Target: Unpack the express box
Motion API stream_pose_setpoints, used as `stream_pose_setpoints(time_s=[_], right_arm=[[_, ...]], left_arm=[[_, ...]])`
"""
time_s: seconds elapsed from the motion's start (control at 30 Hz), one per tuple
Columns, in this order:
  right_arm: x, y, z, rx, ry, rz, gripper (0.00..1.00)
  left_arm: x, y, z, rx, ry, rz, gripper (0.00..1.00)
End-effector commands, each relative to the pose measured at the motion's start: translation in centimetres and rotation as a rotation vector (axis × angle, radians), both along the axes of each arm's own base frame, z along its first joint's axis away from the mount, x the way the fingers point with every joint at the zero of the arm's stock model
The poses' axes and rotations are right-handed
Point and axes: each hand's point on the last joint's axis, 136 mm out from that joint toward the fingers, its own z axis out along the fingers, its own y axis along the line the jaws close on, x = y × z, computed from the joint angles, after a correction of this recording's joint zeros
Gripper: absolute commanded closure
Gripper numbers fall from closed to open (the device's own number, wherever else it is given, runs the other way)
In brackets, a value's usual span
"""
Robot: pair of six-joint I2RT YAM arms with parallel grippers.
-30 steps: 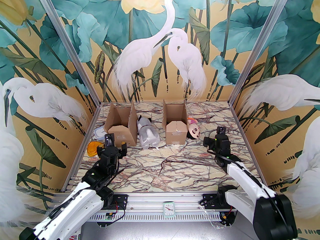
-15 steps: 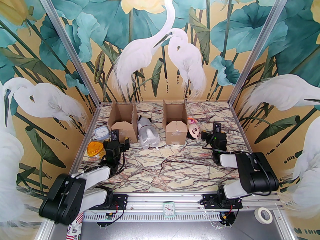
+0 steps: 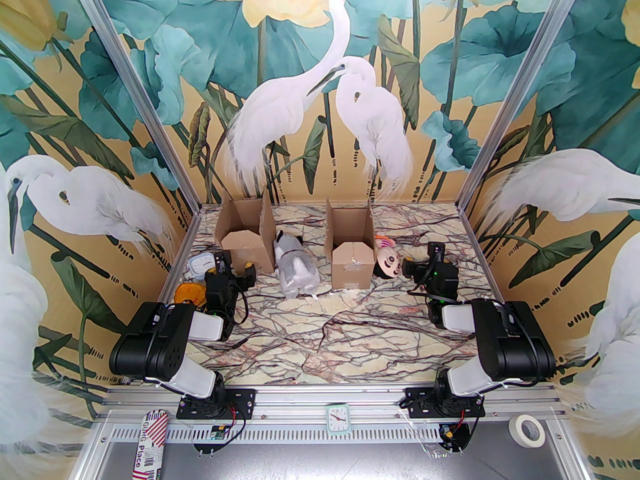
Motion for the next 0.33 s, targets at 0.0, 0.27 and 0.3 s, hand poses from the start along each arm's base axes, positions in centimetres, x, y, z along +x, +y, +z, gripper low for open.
stream_pose_setpoints(time_s=[0.0,0.27,0.3], right_arm=[[0.52,0.05,0.79,0.012,-0.023,0.004,0.01],[0.52,0.00,0.76,0.012,-0.023,0.002,0.01],[0.47,0.05,0.79,0.012,-0.024,0.003,0.01]], left_arm=[[0.87,0.26,1.69,-0.031,-0.060,0.008,0.01],[1.48,0.43,1.46,-0.031,-0.028,0.019,0.00],[1.39,0.41,1.44,-0.028,-0.030,0.017,0.00]])
